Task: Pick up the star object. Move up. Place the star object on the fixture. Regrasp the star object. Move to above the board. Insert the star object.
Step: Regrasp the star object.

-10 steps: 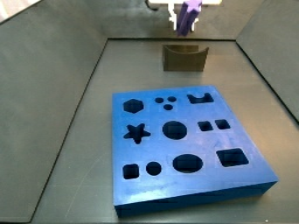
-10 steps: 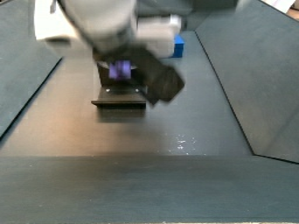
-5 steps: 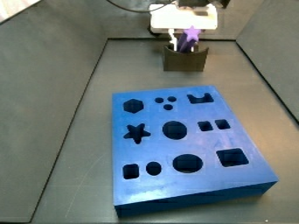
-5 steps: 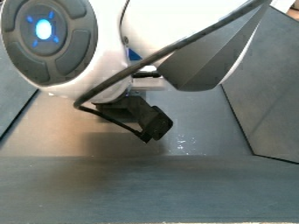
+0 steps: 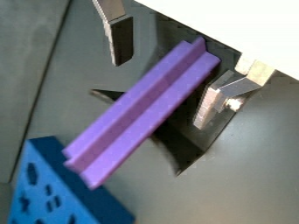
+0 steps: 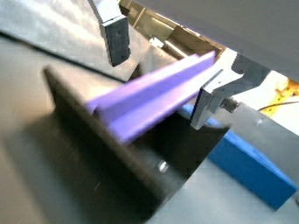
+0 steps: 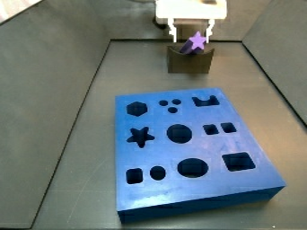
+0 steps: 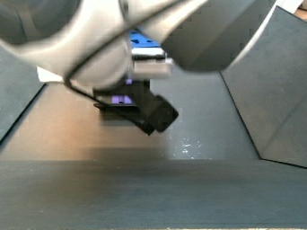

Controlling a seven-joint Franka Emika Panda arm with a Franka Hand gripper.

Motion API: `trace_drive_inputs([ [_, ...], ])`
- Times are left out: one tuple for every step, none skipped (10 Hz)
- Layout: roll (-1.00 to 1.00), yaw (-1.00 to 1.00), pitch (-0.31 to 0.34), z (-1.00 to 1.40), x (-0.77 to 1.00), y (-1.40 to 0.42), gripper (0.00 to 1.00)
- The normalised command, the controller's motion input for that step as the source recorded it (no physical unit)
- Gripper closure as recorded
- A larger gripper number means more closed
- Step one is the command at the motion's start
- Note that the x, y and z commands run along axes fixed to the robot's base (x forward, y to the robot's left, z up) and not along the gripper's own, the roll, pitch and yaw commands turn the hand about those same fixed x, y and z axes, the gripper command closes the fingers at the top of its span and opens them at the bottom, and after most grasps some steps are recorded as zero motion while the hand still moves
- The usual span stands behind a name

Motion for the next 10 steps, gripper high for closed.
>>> trace_drive_inputs([
  [0.04,0.01,0.042,1.00,-0.03,0.00,0.00],
  [0.05,0.00,0.055,0.87,-0.04,0.00,0.00],
  [0.05,0.00,0.066,0.75,-0.04,0.00,0.00],
  [0.05,-0.01,0.076,0.51,-0.03,0.01,0.00],
  [0.05,-0.02,0.077,0.27,-0.03,0.00,0.00],
  [1.00,0.02,0.066,0.86,0.00,-1.00,0.00],
  [1.00,0.01,0.065,0.83,0.00,-1.00,0.00],
  [1.00,0.01,0.054,0.80,-0.03,-1.00,0.00],
  [1.00,0.01,0.047,0.76,-0.05,-1.00,0.00],
  [1.00,0.01,0.042,0.68,-0.06,-1.00,0.00],
])
